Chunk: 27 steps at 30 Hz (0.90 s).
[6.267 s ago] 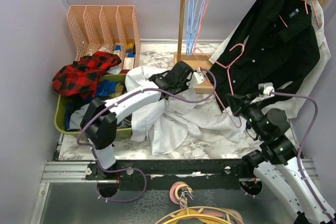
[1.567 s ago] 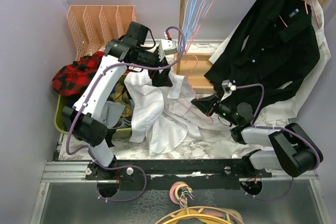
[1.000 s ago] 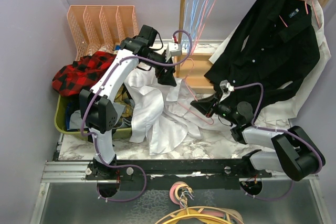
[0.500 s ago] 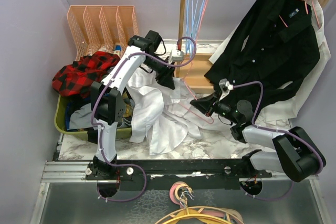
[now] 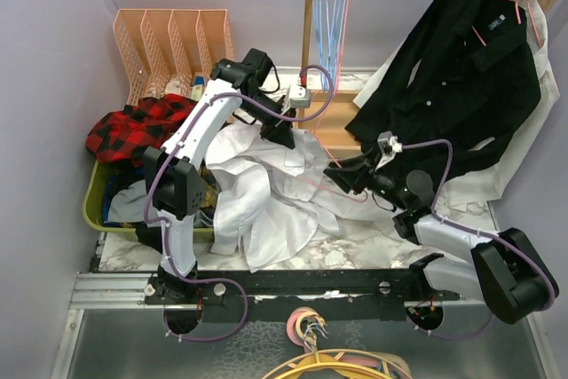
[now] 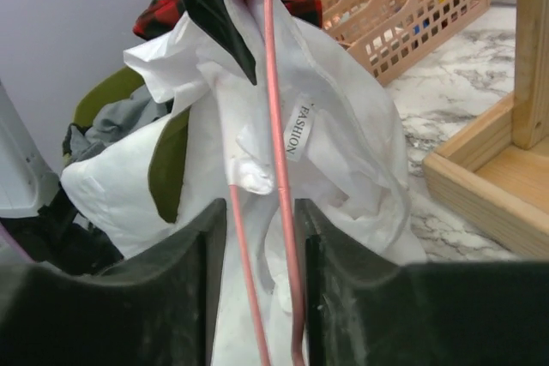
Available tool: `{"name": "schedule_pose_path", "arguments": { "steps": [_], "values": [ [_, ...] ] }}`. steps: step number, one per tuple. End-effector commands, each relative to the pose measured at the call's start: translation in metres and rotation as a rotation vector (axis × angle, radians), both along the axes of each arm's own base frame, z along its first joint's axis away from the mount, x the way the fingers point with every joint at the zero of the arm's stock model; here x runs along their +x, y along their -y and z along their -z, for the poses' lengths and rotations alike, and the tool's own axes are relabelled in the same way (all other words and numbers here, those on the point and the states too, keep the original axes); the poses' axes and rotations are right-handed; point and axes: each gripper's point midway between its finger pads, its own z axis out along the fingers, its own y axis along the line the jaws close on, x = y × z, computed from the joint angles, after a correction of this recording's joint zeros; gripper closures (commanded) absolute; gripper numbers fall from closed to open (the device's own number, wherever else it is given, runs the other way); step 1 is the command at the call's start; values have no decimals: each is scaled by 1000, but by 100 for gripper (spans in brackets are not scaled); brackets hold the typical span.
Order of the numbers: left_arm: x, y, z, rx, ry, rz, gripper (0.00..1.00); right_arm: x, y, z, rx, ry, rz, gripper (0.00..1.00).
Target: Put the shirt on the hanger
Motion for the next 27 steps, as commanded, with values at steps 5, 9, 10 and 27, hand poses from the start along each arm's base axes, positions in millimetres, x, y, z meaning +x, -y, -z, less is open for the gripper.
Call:
{"name": "schedule_pose_path", "arguments": {
  "steps": [5,9,10,27],
  "values": [
    [-24,-7,-39,-72,42,10,100,-18,6,-29,28,78,7,34],
    [-30,-17,-25,-19,42,0,100,-23,16,-26,-17,63,49,2],
    [-30,-19,-22,-4,52,-8,100,-22,20,-27,-41,56,76,0],
    [-21,-44,-75,-26,230,-284,100,-69,75,9,102,-207,282,1]
  ]
}}
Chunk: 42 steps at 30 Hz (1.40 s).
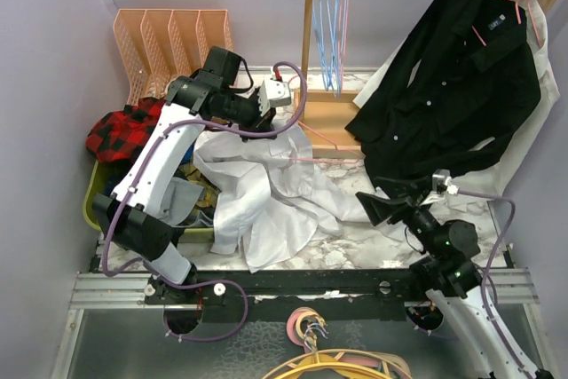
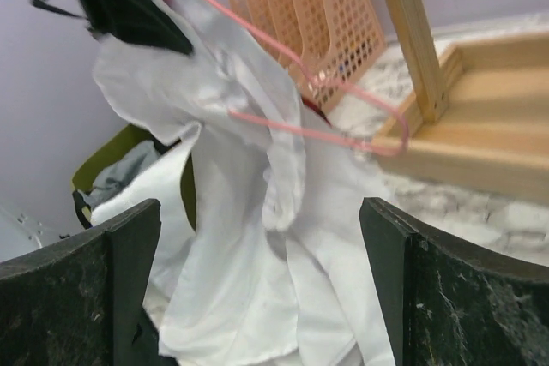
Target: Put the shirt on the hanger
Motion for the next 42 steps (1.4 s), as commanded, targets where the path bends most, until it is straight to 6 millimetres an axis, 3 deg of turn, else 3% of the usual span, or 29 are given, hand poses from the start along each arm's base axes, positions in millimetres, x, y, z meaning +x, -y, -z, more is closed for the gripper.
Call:
{"name": "schedule_pose_path", "arguments": {
  "steps": [1,4,8,10,14,20,24,33,35,39,42],
  "values": [
    [-12,0,-30,-63,22,-19,100,2,-18,71,26,-260,-90,1],
    [-21,-2,-36,-74,15,-13,100,10,-26,80,52,-263,-114,0],
    [-23,-6,-36,-70,23,-32,100,20,-38,73,82,-234,-157,6],
    [-24,-7,-35,-73,16,-36,100,21,-49,63,94,-216,-219,10],
    [-22,-11,-35,-90,4,-55,100,22,-78,64,85,-257,-328,15],
    [-20,-20,-37,-121,-3,-75,100,18,-113,64,76,-245,-325,15],
    [-24,-22,-36,-128,-10,-75,100,26,-119,69,109,-260,-288,19],
    [-30,-24,-36,-132,-1,-72,100,61,-137,80,69,-261,-211,17],
    [-31,-24,-36,-132,2,-72,100,64,-141,81,76,-257,-219,25],
    [-28,-27,-36,-127,8,-85,100,63,-154,91,74,-290,-268,59],
    [-25,-29,-39,-119,18,-95,100,60,-156,97,96,-313,-290,66]
  ]
}}
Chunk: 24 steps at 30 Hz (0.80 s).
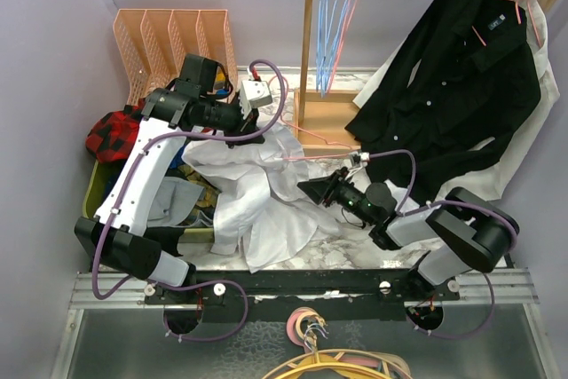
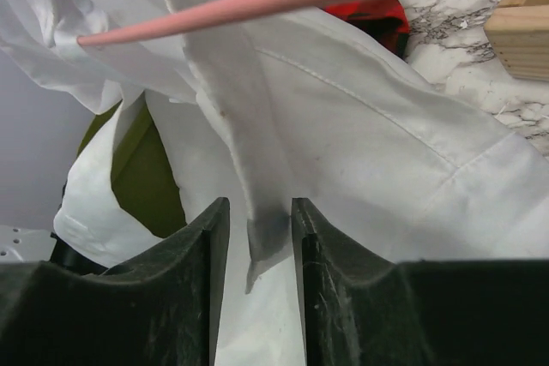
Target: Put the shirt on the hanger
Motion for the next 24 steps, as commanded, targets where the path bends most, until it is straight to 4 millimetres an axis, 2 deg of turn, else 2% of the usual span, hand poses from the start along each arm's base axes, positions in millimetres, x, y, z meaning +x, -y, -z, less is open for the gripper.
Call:
{"name": "schedule_pose_path", "arguments": {
  "steps": [1,7,8,10,11,14,17,20,24],
  "values": [
    [-1,-2,-18,-33,50,2,100,-2,-7,-11,71,30,-27,66],
    [1,-6,-23,-17,70,-5,100,-1,-10,-3,44,22,-34,66],
    [1,-7,-23,-14,73,-5,100,0,-10,-2,42,22,-31,69],
    [2,-9,-24,4,87,-9,100,1,-7,-1,41,20,-14,96],
    [3,-11,-25,18,101,-10,100,2,-4,0,49,15,6,98],
    [4,-19,-36,60,156,-11,100,4,13,0,51,16,83,99],
    [-2,-24,-54,83,205,12,100,11,26,2,-23,25,151,99],
    [-8,-30,-64,116,235,34,100,18,38,-11,-85,85,205,99],
    [-6,-42,-70,200,303,14,100,30,71,-19,-154,104,290,99]
  ]
}}
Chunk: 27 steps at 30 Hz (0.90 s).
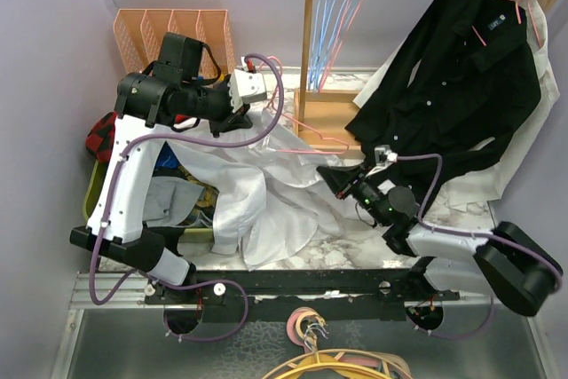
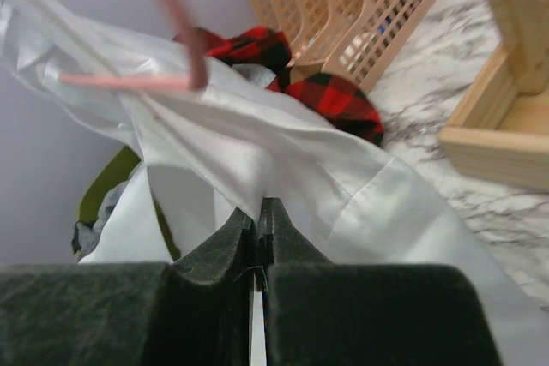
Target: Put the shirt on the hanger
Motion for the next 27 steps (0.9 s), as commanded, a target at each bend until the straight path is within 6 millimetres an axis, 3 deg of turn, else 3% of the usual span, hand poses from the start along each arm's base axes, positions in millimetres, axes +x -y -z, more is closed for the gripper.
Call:
{"name": "schedule_pose_path", "arguments": {
  "steps": [1,3,6,14,18,27],
  "values": [
    [-1,-22,-9,115,113,-27,100,25,46,29,-186,-54,163,99],
    [-1,-23,-14,115,133,-30,100,28,57,30,-205,-65,158,99],
    [-2,-21,-13,122,142,-19,100,33,59,33,-266,-97,125,99],
    [34,-32,6,374,291,-175,100,35,48,22,-349,-140,50,98],
    [38,-37,11,489,367,-199,100,39,58,28,-411,-167,98,99],
    [43,-40,12,636,477,-222,100,40,76,14,-542,-196,149,99]
  ]
}}
